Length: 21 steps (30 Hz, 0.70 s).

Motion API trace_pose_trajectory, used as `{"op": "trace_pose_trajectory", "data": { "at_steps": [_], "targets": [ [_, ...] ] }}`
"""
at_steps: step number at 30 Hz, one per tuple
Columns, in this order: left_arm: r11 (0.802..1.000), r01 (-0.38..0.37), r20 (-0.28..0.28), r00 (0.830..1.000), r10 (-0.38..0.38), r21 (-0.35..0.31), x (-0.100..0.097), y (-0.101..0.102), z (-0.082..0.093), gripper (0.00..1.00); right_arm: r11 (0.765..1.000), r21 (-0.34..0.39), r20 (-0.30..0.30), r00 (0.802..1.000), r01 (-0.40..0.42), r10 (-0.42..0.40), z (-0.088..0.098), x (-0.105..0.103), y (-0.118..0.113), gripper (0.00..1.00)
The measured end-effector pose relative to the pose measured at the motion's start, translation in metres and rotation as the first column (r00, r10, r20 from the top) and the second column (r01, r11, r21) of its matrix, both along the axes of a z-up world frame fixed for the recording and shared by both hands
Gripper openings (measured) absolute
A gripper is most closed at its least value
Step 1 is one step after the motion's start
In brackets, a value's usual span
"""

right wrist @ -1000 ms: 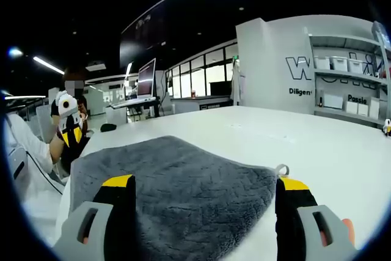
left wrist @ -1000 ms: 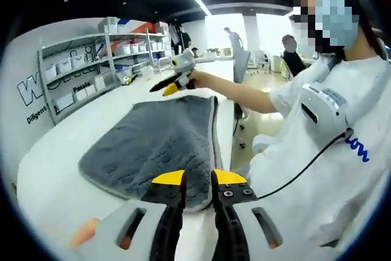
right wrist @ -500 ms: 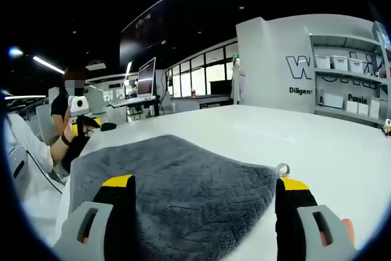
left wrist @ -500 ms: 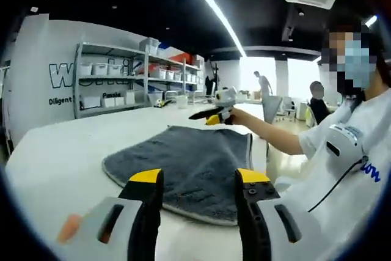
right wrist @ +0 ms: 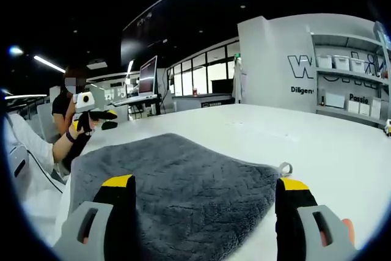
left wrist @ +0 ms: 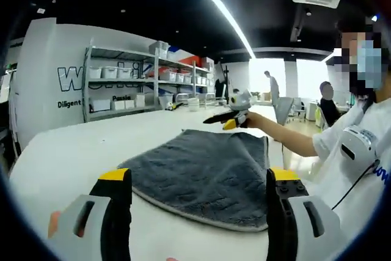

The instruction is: Open the folded towel by lifting each exposed corner and separating the folded layers until the towel lies flat within the target outline without major curled edges

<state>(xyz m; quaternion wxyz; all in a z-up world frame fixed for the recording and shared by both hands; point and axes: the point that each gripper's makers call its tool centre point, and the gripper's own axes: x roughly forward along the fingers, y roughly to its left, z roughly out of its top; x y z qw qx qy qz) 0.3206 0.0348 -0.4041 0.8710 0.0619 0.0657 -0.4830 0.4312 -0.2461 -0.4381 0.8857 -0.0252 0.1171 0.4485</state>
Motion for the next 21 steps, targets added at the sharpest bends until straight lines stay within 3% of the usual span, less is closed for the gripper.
{"op": "trace_pose_trajectory", "data": {
  "at_steps": [2, 5, 11, 15, 21],
  "targets": [
    [0.999, 0.008, 0.019, 1.0, -0.009, 0.039, 0.009, -0.004, 0.0, 0.94, 1.0, 0.006, -0.002, 1.0, 0.002, -0.002, 0.0, 0.002, -0.004, 0.97],
    [0.996, 0.039, -0.003, 0.999, -0.039, 0.08, 0.024, -0.012, -0.006, 0.98, 0.999, 0.038, -0.003, 1.0, 0.0, 0.0, 0.004, 0.003, -0.008, 0.97],
    [0.994, 0.089, -0.026, 0.996, -0.087, 0.07, 0.058, -0.027, -0.011, 0.99, 0.996, 0.086, -0.005, 1.0, -0.009, 0.01, 0.009, 0.005, -0.013, 0.97],
    [0.99, 0.135, -0.026, 0.991, -0.134, 0.042, 0.08, -0.035, -0.008, 0.99, 0.997, 0.08, -0.007, 1.0, -0.002, 0.003, 0.005, 0.008, -0.015, 0.97],
    [0.978, 0.193, -0.017, 0.981, -0.194, -0.077, 0.118, -0.048, 0.006, 0.98, 0.999, 0.051, -0.015, 1.0, -0.012, 0.013, -0.004, 0.012, -0.014, 0.97]
  ]
}}
